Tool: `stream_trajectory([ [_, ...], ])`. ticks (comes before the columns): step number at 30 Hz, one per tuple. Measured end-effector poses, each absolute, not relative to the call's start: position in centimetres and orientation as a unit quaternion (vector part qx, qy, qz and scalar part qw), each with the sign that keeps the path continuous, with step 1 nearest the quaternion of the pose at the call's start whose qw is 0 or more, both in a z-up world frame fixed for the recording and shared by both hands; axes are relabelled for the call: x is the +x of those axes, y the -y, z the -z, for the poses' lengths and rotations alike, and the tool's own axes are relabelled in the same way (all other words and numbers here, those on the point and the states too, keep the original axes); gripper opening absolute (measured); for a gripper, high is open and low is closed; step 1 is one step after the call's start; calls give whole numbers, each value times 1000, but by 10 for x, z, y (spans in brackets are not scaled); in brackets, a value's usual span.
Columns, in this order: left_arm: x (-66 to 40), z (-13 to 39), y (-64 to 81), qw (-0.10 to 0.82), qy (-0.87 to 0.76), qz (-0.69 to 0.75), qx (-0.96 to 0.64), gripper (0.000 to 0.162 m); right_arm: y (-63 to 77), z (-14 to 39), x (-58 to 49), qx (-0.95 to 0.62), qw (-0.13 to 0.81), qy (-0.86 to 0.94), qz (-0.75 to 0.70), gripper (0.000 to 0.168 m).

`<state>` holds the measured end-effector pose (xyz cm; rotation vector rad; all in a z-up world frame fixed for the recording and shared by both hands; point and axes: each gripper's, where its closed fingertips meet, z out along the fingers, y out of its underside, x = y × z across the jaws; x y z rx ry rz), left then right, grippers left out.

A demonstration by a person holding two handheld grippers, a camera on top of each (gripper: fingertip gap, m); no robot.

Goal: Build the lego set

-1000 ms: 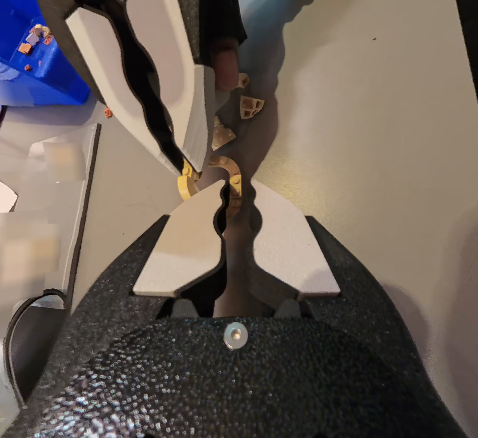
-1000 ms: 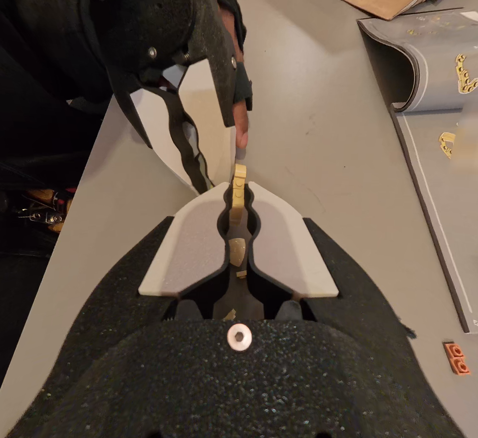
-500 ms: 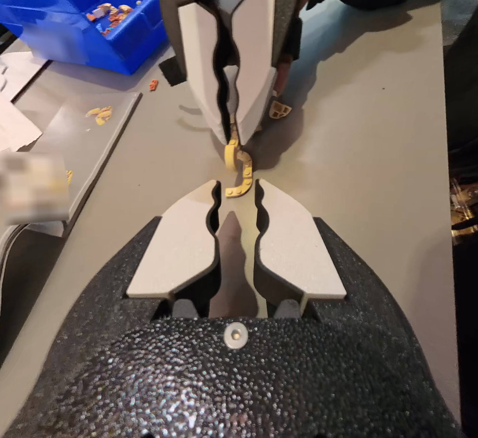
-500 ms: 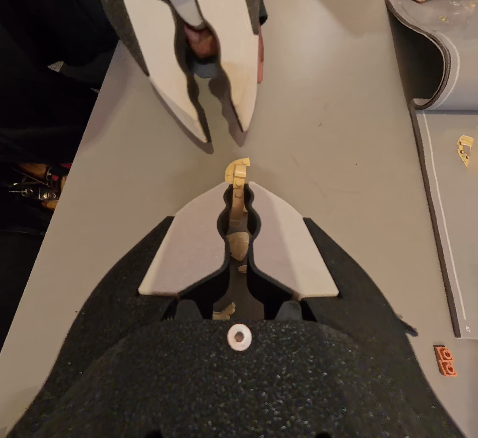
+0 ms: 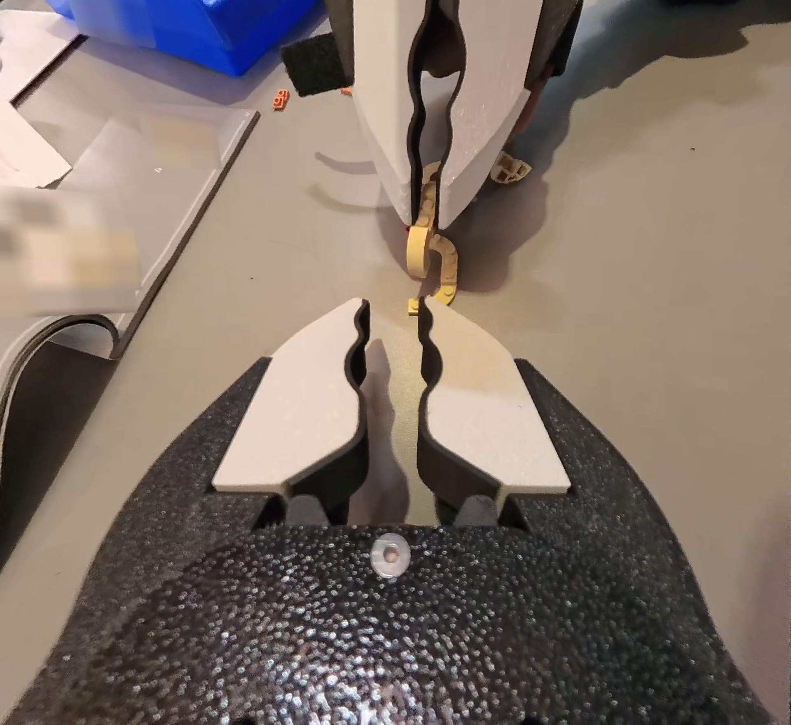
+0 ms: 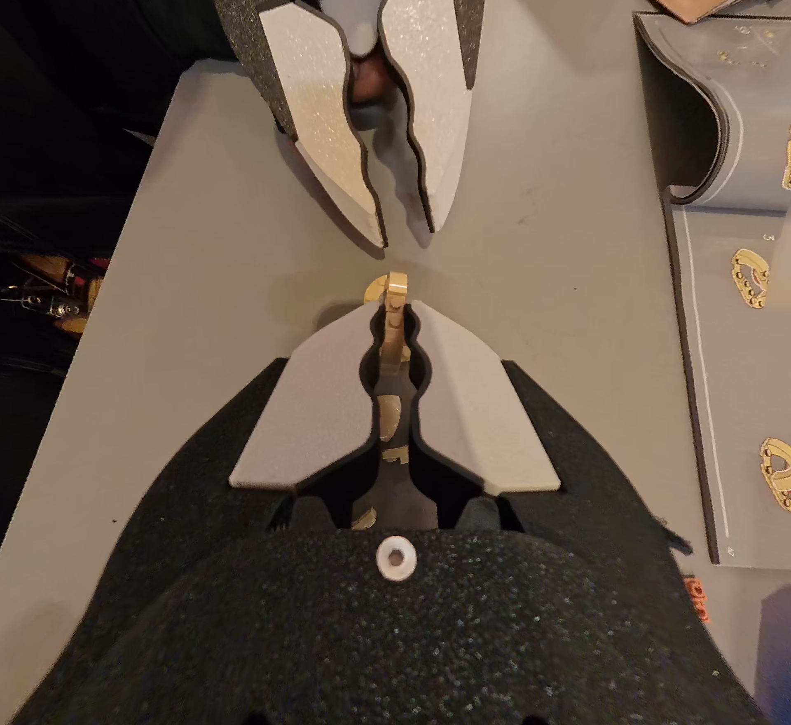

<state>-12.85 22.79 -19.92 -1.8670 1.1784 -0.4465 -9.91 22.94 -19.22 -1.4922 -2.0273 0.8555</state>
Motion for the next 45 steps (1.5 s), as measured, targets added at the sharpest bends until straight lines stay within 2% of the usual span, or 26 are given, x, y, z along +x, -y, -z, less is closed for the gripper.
stream_trajectory([
  [37, -134, 199, -228, 438, -464, 162, -753, 21, -227, 210, -107, -517, 187, 789, -274, 8],
  [45, -134, 199, -228, 438, -463, 162, -753, 21, -227, 207, -98, -514, 189, 788, -282, 30],
])
